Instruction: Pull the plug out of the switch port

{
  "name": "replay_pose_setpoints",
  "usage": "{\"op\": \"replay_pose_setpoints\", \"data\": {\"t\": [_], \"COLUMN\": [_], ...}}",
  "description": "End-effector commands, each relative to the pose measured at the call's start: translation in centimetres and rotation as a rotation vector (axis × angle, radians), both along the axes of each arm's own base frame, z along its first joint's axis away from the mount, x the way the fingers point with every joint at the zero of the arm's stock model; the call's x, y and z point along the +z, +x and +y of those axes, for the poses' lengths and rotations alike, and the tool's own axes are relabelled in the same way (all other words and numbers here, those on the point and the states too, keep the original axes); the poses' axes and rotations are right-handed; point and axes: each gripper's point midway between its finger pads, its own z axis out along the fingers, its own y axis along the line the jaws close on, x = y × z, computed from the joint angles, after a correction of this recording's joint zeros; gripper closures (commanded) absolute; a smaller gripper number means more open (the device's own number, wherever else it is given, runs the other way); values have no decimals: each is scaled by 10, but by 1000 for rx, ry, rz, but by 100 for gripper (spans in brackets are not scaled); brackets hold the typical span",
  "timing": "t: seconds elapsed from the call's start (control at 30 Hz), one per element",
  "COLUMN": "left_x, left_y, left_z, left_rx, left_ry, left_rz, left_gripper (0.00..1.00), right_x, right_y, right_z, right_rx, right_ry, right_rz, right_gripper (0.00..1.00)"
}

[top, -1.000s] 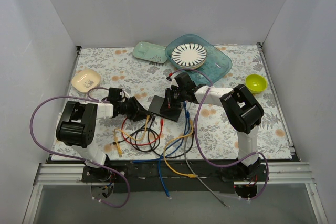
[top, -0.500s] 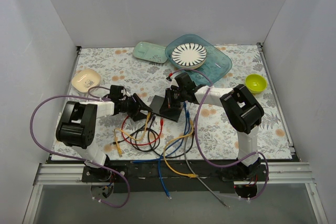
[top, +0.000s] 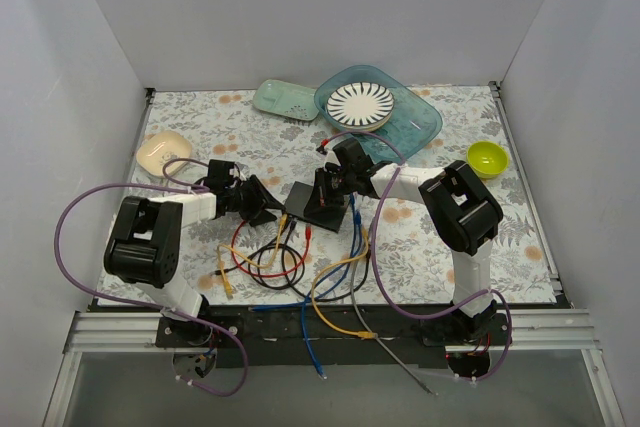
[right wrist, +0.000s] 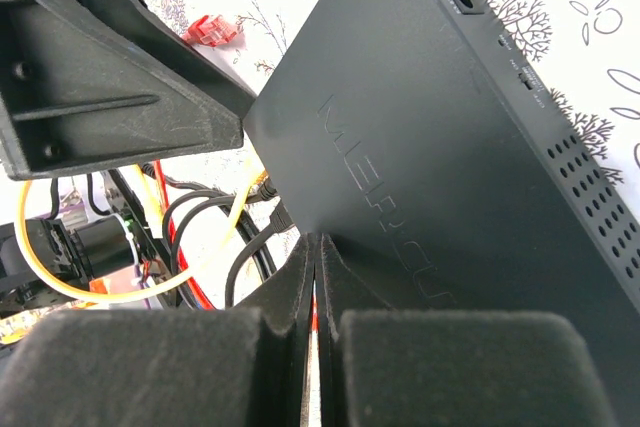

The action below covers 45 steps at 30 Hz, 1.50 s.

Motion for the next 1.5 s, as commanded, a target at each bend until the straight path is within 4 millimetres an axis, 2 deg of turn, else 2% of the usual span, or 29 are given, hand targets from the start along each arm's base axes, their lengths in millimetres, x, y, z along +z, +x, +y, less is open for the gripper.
{"op": "replay_pose_setpoints", "data": {"t": [0.0, 0.27, 0.53, 0.7, 0.87, 1.1, 1.3, 1.47], "left_x": [-30, -38, -34, -39, -41, -37, -38, -36], "left_y": [-15, -26, -34, -44, -47, -43, -47, -50], "left_z": [11, -9, -10, -6, -6, -16, -23, -25], "left_rx": [-24, -96, -115, -110, -118, -175, -219, -233], "left_ry": [76, 32, 22, 29, 28, -34, -84, -102], "left_rz": [38, 54, 47, 66, 63, -7, -27, -43], "left_gripper": [58, 62, 64, 69, 71, 72, 79, 80], "right_x": [-30, -30, -30, -30, -30, -29, -30, -29], "right_y": [-12, -11, -10, -13, -14, -14, -15, -16], "right_z": [-21, -22, -23, -25, -26, -26, -27, -28], "right_rx": [4, 2, -3, -4, -3, 0, 3, 3], "right_ry": [-108, -108, -108, -112, -113, -113, -116, -114], "right_rz": [40, 41, 40, 39, 39, 35, 33, 32], "right_gripper": [99, 99, 99, 99, 99, 99, 99, 99]}}
